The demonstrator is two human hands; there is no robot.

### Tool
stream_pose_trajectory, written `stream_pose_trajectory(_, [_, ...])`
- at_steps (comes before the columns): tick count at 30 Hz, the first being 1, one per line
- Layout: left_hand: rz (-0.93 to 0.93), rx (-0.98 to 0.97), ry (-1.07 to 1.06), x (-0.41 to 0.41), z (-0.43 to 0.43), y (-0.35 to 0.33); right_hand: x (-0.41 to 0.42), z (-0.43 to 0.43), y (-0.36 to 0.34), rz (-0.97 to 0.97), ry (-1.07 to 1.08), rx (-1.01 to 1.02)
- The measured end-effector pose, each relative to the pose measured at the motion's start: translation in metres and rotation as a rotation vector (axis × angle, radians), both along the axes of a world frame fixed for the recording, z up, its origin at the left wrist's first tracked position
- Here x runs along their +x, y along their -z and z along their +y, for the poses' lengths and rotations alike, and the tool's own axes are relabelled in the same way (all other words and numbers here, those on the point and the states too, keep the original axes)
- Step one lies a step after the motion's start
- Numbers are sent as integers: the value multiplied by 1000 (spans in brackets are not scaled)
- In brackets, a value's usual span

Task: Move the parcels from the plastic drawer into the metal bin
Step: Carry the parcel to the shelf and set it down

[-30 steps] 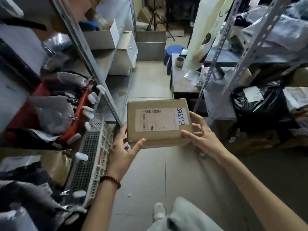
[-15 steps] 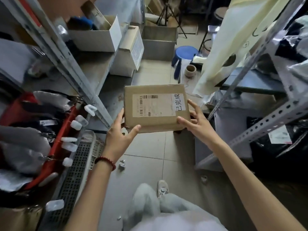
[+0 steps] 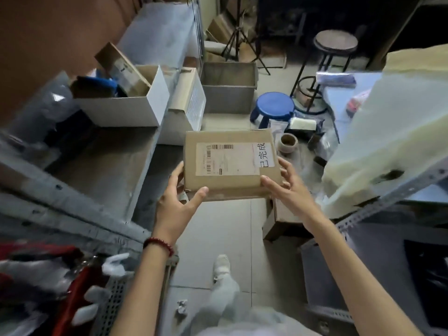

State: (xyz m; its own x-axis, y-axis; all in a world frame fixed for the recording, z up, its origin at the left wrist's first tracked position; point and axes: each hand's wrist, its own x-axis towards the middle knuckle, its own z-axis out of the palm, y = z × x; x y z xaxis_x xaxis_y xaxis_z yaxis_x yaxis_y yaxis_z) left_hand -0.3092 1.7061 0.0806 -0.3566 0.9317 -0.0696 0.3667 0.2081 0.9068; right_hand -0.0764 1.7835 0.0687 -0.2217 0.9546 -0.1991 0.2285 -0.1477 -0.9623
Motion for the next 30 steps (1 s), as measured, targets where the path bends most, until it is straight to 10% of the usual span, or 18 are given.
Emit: stream_pose_trajectory(30, [-88, 21, 187, -46, 618, -15, -30, 569, -16, 30, 244, 39])
